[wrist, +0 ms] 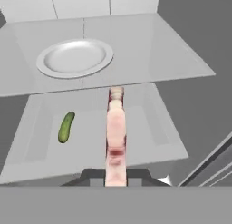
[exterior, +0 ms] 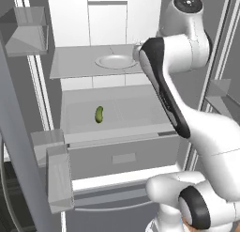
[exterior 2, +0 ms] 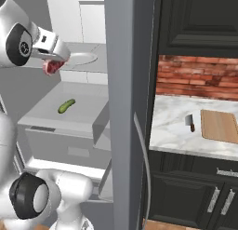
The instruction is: Retrieve the steak from the fridge and place it on the cutting board.
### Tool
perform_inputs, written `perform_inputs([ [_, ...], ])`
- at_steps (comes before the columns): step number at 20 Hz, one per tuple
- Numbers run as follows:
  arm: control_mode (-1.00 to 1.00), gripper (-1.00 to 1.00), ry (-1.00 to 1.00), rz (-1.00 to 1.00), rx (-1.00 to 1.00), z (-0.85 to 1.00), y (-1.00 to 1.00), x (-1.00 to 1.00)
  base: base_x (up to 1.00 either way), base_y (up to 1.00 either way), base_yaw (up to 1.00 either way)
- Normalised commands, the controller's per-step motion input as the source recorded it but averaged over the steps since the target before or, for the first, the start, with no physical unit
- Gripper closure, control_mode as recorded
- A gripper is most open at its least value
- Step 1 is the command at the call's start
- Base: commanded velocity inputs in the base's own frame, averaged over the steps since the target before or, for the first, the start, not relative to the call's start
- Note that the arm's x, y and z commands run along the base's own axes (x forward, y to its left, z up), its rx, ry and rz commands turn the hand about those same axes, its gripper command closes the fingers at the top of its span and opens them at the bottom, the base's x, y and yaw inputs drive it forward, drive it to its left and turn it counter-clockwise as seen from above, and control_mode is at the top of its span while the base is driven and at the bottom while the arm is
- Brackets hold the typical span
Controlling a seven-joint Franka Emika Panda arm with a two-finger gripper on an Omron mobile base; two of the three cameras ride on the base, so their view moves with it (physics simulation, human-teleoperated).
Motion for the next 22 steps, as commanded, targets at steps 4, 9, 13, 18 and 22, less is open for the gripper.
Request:
perform_inputs([
  [4, -1.00, 1.00, 0.00, 0.11, 0.00, -0.05, -0.14, -1.00, 0.00, 0.00, 0.00],
  [9, -1.00, 1.00, 0.00, 0.10, 0.00, -0.18, -0.05, -1.00, 0.00, 0.00, 0.00],
  [13, -1.00, 1.00, 0.00, 0.07, 0.00, -0.27, -0.03, -0.95, 0.00, 0.00, 0.00],
  [18, -1.00, 1.00, 0.00, 0.02, -0.01, -0.35, -0.17, -0.78, 0.00, 0.00, 0.00],
  [22, -1.00, 1.00, 0.02, 0.00, -0.04, -0.43, -0.14, -0.26, 0.00, 0.00, 0.00],
])
